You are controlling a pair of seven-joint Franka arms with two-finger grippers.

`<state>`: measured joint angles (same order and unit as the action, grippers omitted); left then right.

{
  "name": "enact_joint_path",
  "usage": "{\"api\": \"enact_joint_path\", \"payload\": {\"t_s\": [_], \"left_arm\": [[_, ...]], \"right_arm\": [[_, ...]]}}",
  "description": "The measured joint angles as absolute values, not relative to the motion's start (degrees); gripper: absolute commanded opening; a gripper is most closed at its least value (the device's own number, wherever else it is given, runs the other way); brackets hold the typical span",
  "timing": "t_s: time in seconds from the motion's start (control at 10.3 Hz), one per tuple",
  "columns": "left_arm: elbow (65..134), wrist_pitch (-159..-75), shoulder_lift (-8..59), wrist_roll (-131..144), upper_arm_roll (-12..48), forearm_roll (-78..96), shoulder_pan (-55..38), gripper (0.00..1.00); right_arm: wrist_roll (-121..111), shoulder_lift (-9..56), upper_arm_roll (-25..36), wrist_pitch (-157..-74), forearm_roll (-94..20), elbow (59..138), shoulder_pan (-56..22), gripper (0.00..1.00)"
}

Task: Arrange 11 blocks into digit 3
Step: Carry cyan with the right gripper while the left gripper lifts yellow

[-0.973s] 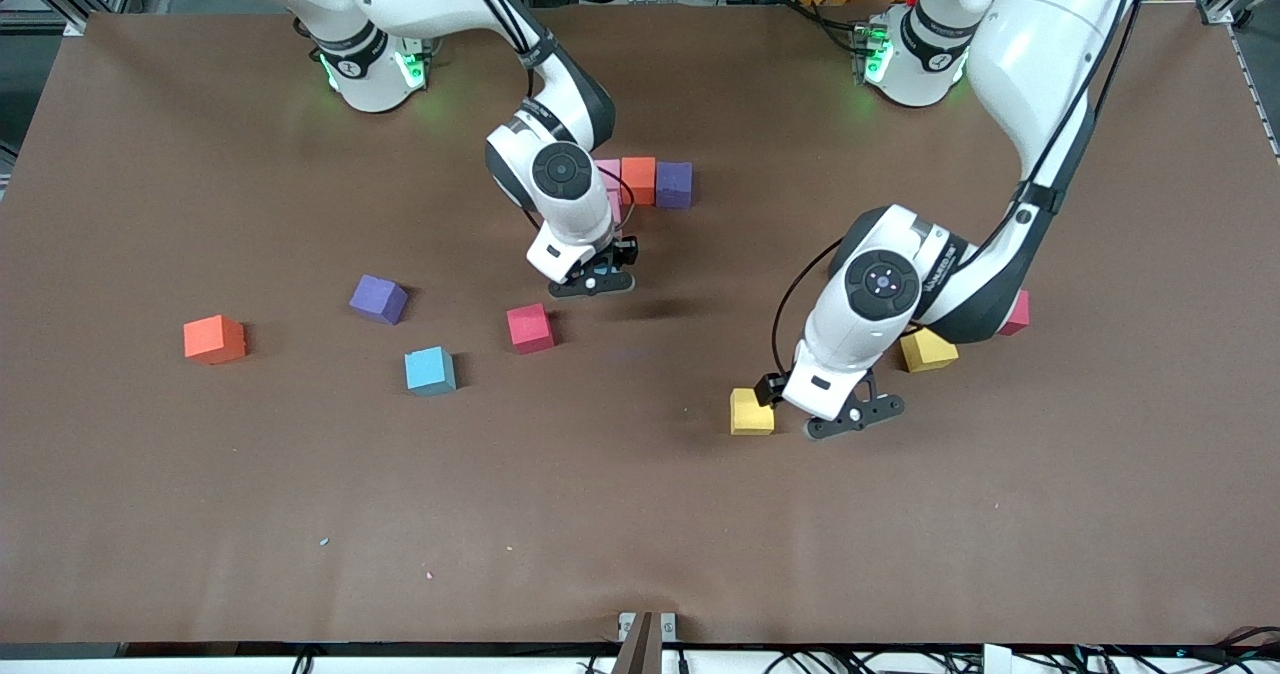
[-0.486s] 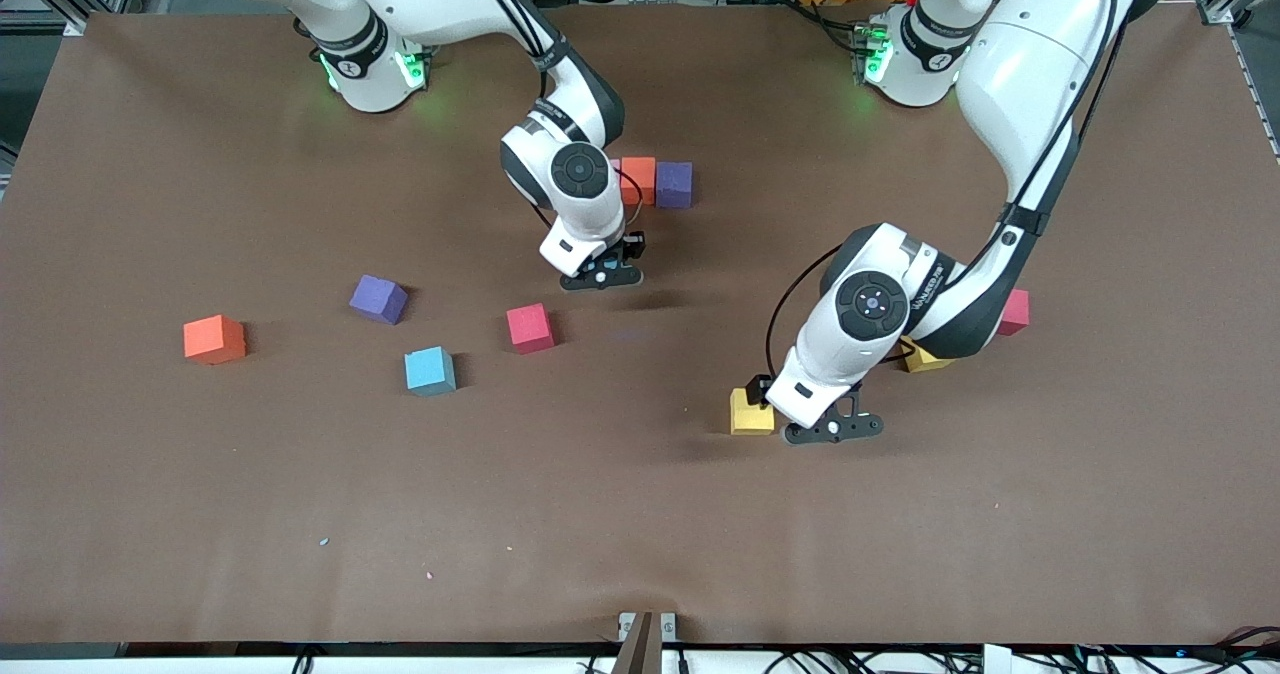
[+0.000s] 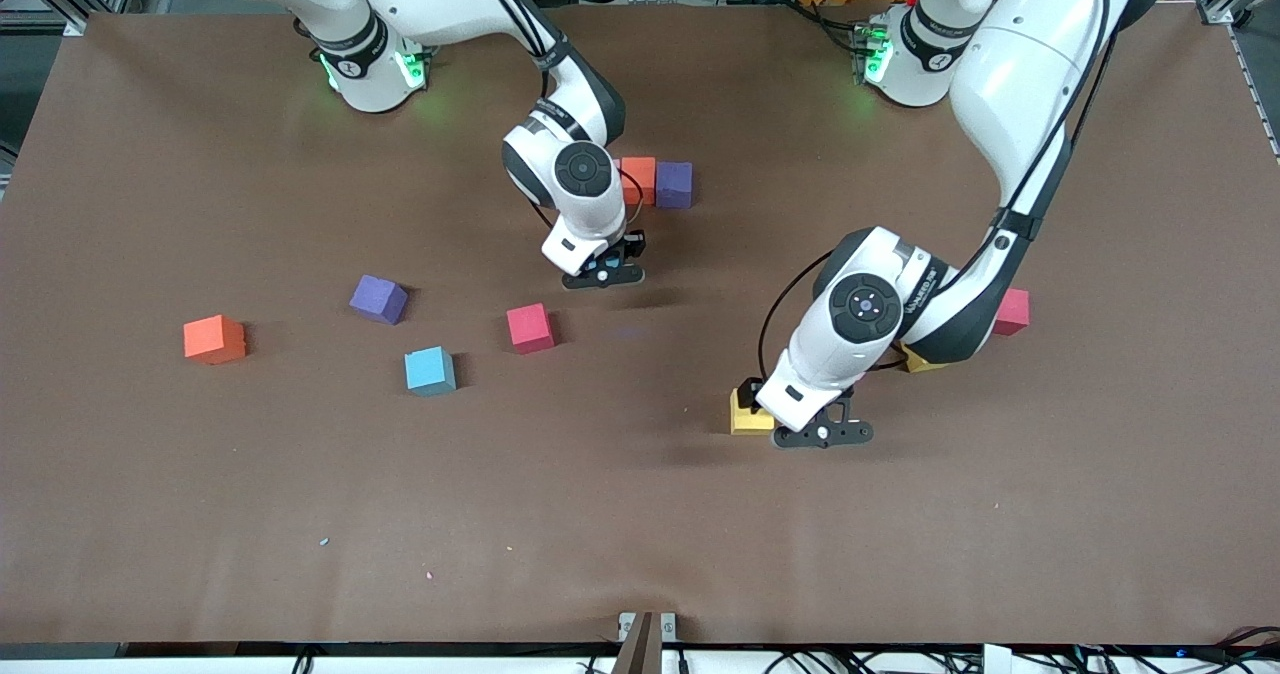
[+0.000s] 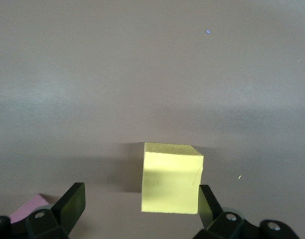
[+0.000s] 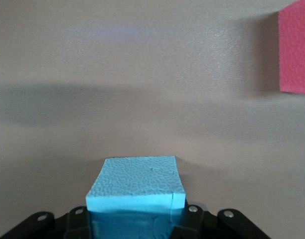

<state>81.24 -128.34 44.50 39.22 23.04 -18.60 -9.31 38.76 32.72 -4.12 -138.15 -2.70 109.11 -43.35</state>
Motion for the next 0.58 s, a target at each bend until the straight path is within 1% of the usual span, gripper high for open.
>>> {"api": "enact_joint_path", "payload": {"t_s": [0.29, 0.58], "left_arm": [[78.0, -128.4, 48.1, 39.2, 22.8, -18.6, -10.4, 1.00], [76.8, -128.4, 49.5, 39.2, 20.2, -18.6, -13.1, 1.00]], "right_arm": [[38.8, 32.7, -4.1, -137.2, -2.2, 109.0, -43.4, 0.21], [38.8, 32.6, -4.1, -136.4, -2.2, 109.0, -43.4, 0.21]]}}
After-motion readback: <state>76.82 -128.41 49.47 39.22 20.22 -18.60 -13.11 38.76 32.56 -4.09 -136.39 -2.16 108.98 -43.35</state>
